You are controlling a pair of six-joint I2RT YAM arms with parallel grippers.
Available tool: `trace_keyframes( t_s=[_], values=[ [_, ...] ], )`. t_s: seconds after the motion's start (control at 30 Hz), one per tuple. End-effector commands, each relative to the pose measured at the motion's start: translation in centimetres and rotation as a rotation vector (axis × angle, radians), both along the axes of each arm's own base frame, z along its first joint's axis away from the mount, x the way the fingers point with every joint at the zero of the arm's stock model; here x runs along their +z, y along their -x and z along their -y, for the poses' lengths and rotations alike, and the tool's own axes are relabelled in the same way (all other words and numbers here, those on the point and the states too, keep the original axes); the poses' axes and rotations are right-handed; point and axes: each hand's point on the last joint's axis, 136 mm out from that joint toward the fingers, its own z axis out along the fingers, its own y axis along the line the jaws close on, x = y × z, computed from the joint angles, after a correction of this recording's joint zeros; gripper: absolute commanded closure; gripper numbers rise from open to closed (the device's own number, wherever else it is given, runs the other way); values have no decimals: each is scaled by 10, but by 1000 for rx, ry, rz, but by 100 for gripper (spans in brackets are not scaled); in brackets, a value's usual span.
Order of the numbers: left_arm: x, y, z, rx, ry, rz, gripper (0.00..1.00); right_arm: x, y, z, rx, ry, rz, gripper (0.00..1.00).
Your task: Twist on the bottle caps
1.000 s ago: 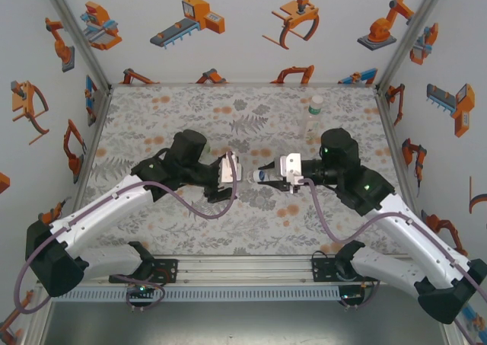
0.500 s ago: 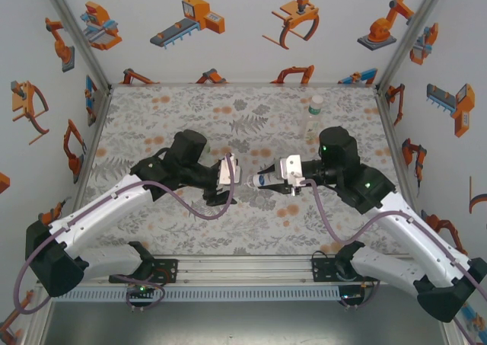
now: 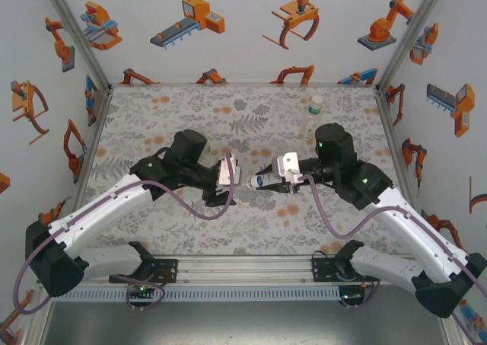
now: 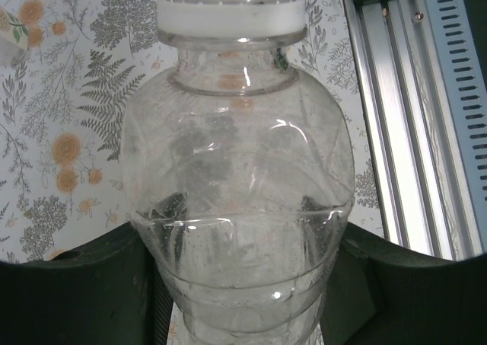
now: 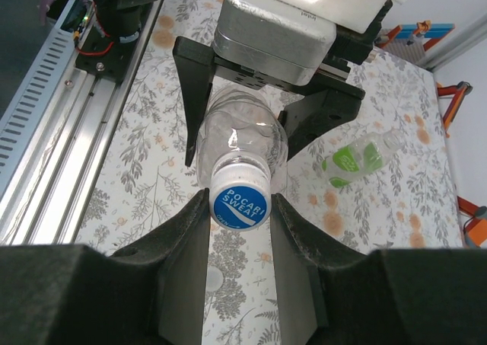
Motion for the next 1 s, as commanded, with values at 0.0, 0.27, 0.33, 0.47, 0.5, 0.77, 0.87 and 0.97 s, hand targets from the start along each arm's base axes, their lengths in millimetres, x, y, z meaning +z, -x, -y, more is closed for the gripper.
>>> trace_keyframes(
  t_s=[0.0, 0.27, 0.33, 0.47, 0.5, 0.77, 0.87, 0.97],
  values=[
    [17, 5, 5, -39, 42, 20, 100, 7, 12, -3, 65, -7, -3, 100],
    [15, -2, 4, 0, 24, 33, 100, 3, 7, -5, 32, 27, -7, 100],
    [17, -1, 4, -3, 29, 36, 100, 2, 7, -5, 31, 29, -7, 100],
    [21, 0, 4, -4, 55, 48, 100, -1, 6, -8, 21, 35, -27, 100],
    [22, -1, 4, 0, 58, 49, 100, -1, 6, -8, 14, 31, -34, 100],
    [31, -8, 2, 55, 106, 109, 100, 4, -3, -9, -86, -43, -141, 100],
    [31, -9, 2, 62, 106, 111, 100, 3, -8, -10, -128, -47, -204, 100],
    [31, -9, 2, 59, 106, 108, 100, 1, -13, -10, -169, -50, -269, 100]
  ],
)
